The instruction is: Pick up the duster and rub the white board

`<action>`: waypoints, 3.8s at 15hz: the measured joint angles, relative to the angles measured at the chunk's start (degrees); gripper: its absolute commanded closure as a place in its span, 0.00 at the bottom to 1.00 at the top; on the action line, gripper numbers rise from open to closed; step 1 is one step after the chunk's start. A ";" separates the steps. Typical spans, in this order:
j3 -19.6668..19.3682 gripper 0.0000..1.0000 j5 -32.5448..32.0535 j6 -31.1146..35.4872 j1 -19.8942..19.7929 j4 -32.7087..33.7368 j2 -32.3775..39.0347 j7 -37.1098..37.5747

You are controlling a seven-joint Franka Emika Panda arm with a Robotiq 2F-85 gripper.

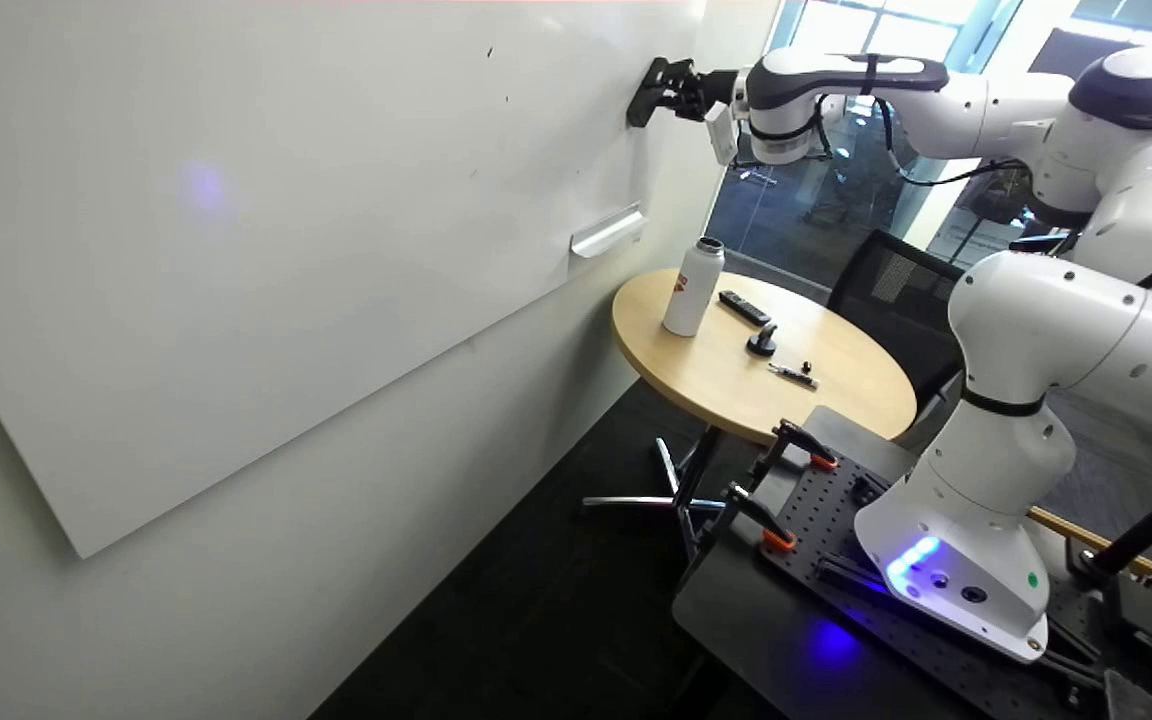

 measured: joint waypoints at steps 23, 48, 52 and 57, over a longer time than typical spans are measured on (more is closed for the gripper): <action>-0.73 0.73 1.06 -0.54 -1.88 -9.16 6.31 0.09; 31.74 0.73 2.79 -34.11 -51.02 -23.08 44.35 5.45; 29.19 0.73 2.35 -38.44 -52.60 -25.13 45.65 5.45; 18.94 0.73 5.69 -37.27 -48.88 -28.91 49.48 5.34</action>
